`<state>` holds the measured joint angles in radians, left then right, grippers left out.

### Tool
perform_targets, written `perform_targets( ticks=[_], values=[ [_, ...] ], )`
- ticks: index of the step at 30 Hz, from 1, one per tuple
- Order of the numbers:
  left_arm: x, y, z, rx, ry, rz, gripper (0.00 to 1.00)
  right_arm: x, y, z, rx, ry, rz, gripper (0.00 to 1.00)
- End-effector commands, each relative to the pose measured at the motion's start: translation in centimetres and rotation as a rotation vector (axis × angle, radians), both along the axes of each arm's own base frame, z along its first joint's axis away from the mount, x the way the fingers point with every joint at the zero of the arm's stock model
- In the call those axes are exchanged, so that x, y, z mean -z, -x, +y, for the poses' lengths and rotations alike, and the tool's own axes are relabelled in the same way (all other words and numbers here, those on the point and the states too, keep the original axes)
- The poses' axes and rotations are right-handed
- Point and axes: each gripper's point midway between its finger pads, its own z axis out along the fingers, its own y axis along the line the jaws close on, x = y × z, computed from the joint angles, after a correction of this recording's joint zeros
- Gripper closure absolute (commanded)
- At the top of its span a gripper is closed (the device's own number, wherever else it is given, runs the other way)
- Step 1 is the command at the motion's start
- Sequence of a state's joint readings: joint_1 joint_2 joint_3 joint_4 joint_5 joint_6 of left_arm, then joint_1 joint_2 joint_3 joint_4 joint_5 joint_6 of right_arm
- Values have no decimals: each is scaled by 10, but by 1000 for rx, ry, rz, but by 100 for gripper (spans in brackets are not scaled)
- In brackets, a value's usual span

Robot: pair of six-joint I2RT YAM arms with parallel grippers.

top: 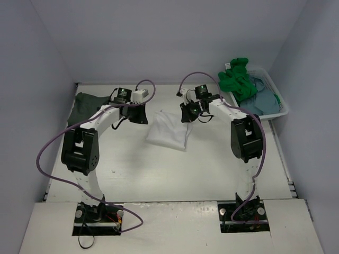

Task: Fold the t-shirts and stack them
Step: Pick up the square-folded T-shirt from the center of the board.

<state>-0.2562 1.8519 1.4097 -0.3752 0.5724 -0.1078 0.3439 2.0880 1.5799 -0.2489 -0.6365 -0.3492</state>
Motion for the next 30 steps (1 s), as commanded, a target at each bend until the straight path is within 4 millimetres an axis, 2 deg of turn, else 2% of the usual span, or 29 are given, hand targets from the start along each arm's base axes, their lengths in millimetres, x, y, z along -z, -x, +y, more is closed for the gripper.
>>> perform_targets(
  ticks=[1,6,16,23,30],
  values=[
    [-15,4,-9,38,52,-21,100,-26,-7,3,-14,-4,-73,100],
    [-3,10,-14,47,77,30,100,-1,-11,2,-25,25,-49,100],
    [22,14,-22,64,112,120,100,36,-33,-8,-4,114,-69,100],
    [34,16,-28,72,122,162,100,41,-60,-26,66,215,-175,100],
    [30,20,-37,98,136,164,100,22,-69,-21,77,193,-213,100]
  ],
)
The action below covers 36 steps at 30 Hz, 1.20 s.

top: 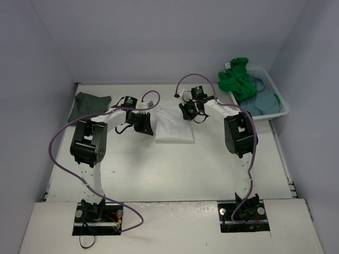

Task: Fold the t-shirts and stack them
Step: Pick up the square-folded T-shirt from the center of the board.

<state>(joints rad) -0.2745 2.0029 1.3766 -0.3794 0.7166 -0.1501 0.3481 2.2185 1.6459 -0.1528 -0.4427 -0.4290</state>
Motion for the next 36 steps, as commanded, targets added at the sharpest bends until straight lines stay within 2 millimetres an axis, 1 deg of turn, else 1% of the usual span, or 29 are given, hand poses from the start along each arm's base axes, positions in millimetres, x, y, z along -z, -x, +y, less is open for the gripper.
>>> perform_targets(
  ticks=[1,3,4,6,7,9,10,11,12,13,14,16,17,18,19,20,21,22,23,24,26,27,28,29,30,32,33,36],
  values=[
    [-34,-12,-14,22,62,-82,100,-31,-24,-2,36,14,-100,100],
    [-38,-12,-14,24,60,-91,100,-43,-25,1,40,-5,-115,100],
    [-42,-12,-13,23,60,-101,100,-56,-26,2,44,-20,-134,99],
    [-46,-12,-13,22,68,-108,100,-70,-26,4,59,-46,-149,95],
    [-50,-11,-14,21,74,-116,100,-85,-26,5,64,-62,-174,85],
    [-54,-10,-17,26,100,-118,99,-97,-21,6,66,-88,-178,79],
    [-55,-10,-17,26,105,-117,91,-114,-19,6,65,-104,-208,74],
    [-56,-10,-17,20,109,-115,87,-116,-15,5,68,-107,-207,72],
    [-56,-10,-18,19,115,-110,84,-123,-11,7,62,-121,-210,71],
    [-56,-11,-17,13,119,-104,81,-137,-8,7,59,-133,-230,71],
    [-57,-13,-16,-1,125,-98,77,-135,-2,8,56,-132,-224,71],
    [-58,-18,-15,-21,141,-95,72,-142,11,16,23,-147,-209,74],
    [-58,-20,-13,-30,149,-91,68,-141,16,19,9,-153,-196,76],
    [-56,-20,-15,-30,156,-82,67,-136,23,22,-7,-156,-175,82],
    [-56,-21,-15,-36,168,-69,66,-134,32,27,-35,-173,-149,85],
    [-55,-22,-16,-42,174,-60,63,-130,40,35,-59,-176,-132,90],
    [-50,-23,-15,-48,176,-50,62,-121,47,38,-72,-169,-107,95],
    [-48,-25,-16,-54,178,-44,62,-113,55,47,-102,-165,-86,97],
    [-45,-27,-16,-61,178,-37,60,-105,61,52,-118,-161,-66,98],
    [-38,-28,-16,-68,175,-24,60,-90,67,55,-130,-150,-30,99],
    [-33,-33,-17,-81,180,-14,59,-76,79,66,-166,-143,3,100],
    [-25,-34,-17,-86,178,4,59,-69,83,69,-176,-139,20,100],
    [-24,-37,-17,-92,181,9,59,-58,86,72,-184,-130,40,100],
    [-22,-38,-18,-94,180,16,58,-52,88,74,-190,-123,50,100],
    [-16,-39,-17,-100,179,28,58,-44,91,77,-197,-118,68,100],
    [-13,-42,-17,-106,177,30,58,-39,93,78,-204,-117,78,100],
    [-8,-43,-17,-110,174,37,58,-37,93,78,-208,-115,79,100],
    [-2,-48,-15,-126,178,40,57,-34,93,76,-211,-107,75,100]
  ],
)
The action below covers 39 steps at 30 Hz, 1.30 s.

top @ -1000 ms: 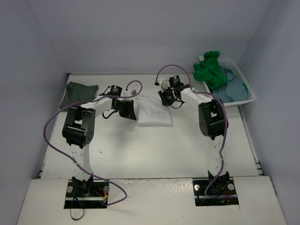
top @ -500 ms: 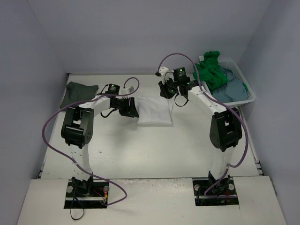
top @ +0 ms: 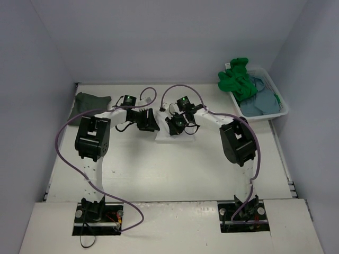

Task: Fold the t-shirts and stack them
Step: Pick up the square-folded T-shirt from the center of the board.

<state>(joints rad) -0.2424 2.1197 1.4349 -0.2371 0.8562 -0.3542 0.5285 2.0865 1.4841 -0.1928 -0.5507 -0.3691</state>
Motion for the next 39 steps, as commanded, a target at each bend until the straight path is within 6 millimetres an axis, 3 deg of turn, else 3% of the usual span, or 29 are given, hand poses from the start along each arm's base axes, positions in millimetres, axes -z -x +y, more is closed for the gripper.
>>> perform_targets(
  ticks=[1,12,24,39],
  values=[
    [-5,-21,3,-38,0,-55,57,-23,-10,1,-9,-43,-55,100],
    [13,-28,2,-78,31,-6,56,-19,-3,2,-25,-54,-31,100],
    [41,-40,8,-197,-100,10,50,-26,0,4,-40,-81,-29,100],
    [71,-26,-43,-126,-55,131,51,-32,-3,5,-42,-93,-41,100]
  ],
)
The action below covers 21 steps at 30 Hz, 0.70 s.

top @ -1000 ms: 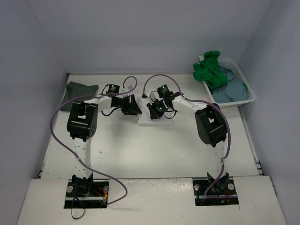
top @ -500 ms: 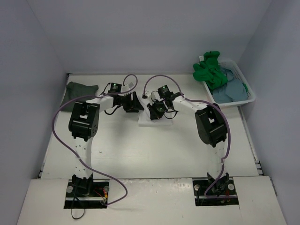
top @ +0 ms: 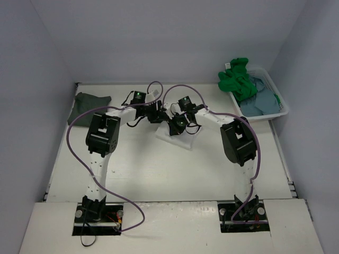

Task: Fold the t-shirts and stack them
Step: Pick up the square-folded T-shirt from the center of the board.

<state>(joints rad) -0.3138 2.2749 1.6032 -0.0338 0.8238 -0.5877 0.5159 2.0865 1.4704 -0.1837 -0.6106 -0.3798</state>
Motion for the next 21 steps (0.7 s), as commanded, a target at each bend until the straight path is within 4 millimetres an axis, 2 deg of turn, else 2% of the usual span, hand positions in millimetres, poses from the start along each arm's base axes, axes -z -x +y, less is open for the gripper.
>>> perform_targets(
  ticks=[1,3,4,7,8,11,13,16,19,21],
  values=[
    [77,27,9,-33,-135,177,54,-32,-7,4,-14,-54,-62,100],
    [81,32,4,-17,-129,187,61,-30,-7,4,-14,-51,-61,100],
    [80,35,1,-6,-117,191,70,-30,-8,3,-13,-51,-61,100],
    [79,38,-2,7,-98,195,83,-29,-9,3,-11,-48,-62,100],
    [79,39,-3,13,-95,197,90,-30,-9,3,-11,-49,-63,100],
    [71,41,-7,28,-67,189,100,-27,-11,1,-7,-40,-65,100],
    [69,39,-6,30,-64,180,100,-27,-11,1,-6,-38,-66,100],
    [51,27,-1,27,-55,134,100,-31,-12,-1,-1,-44,-70,100],
    [29,6,18,1,-65,69,100,-46,-15,-5,5,-69,-88,100],
    [14,-1,36,-14,-84,53,100,-59,-21,-13,26,-83,-111,97]
  ],
)
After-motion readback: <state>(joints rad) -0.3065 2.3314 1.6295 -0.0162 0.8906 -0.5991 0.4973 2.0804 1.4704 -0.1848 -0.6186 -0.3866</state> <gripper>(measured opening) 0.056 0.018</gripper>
